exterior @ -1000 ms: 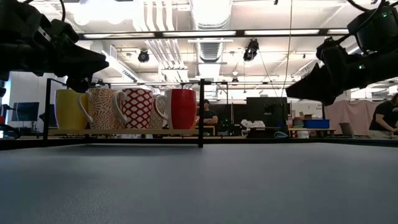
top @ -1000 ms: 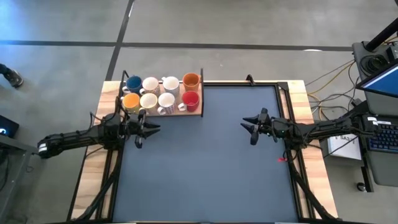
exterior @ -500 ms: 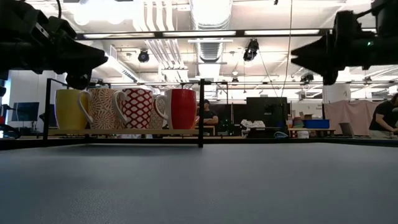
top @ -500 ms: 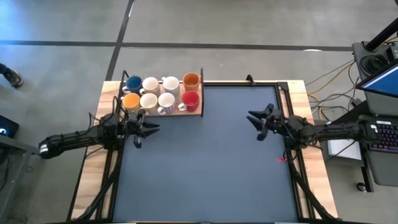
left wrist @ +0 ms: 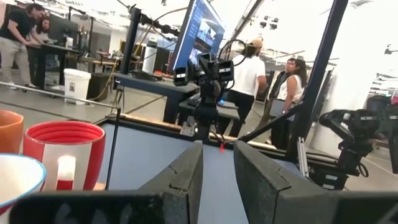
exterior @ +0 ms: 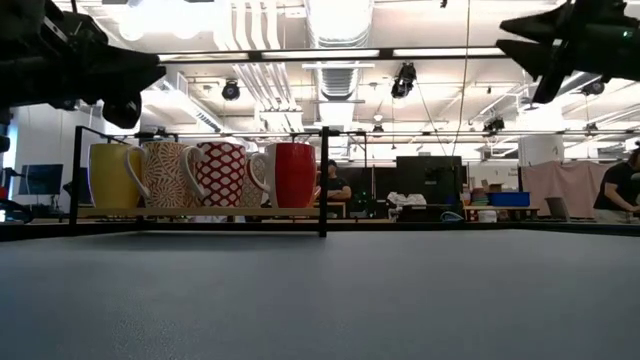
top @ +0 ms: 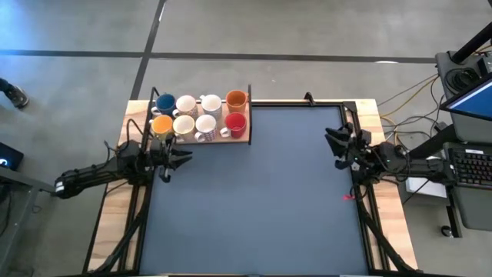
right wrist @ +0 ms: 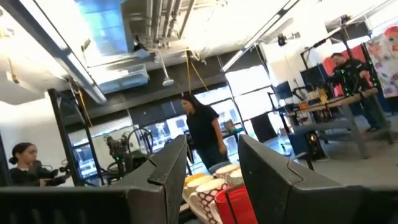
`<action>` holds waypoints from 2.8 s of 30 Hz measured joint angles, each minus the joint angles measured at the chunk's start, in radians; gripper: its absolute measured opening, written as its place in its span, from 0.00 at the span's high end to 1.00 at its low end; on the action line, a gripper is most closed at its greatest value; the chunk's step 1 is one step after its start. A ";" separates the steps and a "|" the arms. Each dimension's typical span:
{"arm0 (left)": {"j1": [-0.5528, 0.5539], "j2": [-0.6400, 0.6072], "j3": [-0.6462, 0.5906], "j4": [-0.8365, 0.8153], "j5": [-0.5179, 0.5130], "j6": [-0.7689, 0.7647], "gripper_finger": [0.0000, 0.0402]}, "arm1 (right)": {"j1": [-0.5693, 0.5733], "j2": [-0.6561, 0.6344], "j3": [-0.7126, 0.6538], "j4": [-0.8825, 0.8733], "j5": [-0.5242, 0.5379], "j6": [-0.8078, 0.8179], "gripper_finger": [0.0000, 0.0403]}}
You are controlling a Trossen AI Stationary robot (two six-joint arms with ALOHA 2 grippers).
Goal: Place coffee mugs
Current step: Return to Home Position
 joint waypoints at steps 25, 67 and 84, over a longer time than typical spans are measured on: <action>0.000 -0.007 0.000 -0.001 0.000 0.000 0.82 | -0.001 -0.145 -0.002 -0.003 0.000 0.000 0.68; 0.000 0.007 -0.001 -0.001 0.000 0.000 0.82 | -0.002 -0.093 -0.003 -0.004 0.000 0.000 0.68; 0.000 0.008 -0.001 -0.001 0.000 0.000 0.82 | -0.002 -0.093 -0.003 -0.003 0.000 0.000 0.68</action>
